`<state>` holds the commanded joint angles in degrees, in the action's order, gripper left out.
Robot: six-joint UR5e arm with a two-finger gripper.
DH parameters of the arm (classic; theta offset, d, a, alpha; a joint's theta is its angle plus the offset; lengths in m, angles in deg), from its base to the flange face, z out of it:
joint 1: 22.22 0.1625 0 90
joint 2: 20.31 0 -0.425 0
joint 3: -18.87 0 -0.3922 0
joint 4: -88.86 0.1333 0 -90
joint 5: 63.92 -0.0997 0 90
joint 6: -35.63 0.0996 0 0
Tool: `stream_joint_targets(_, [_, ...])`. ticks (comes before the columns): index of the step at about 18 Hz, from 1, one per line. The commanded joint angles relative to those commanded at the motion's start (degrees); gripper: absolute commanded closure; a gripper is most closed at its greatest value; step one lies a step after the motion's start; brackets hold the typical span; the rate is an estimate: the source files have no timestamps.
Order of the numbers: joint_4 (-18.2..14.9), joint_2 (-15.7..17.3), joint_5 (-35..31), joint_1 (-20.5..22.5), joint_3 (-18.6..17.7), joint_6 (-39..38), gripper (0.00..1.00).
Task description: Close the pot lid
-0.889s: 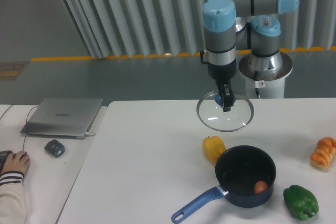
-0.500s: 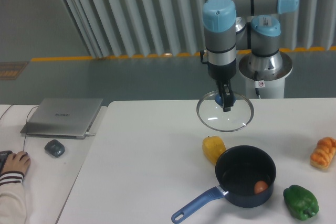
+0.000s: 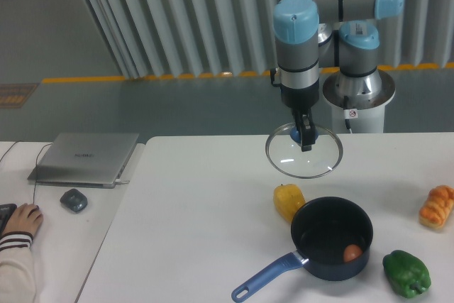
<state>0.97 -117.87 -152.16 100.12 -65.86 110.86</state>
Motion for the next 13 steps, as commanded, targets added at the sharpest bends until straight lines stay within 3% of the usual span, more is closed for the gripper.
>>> stream_joint_targets(10, [0.35,-0.79,0.00,0.70,2.38,-1.05,0.51])
stream_joint_targets(13, [2.54,-1.40,-0.26,0.70,2.64,-2.20,0.51])
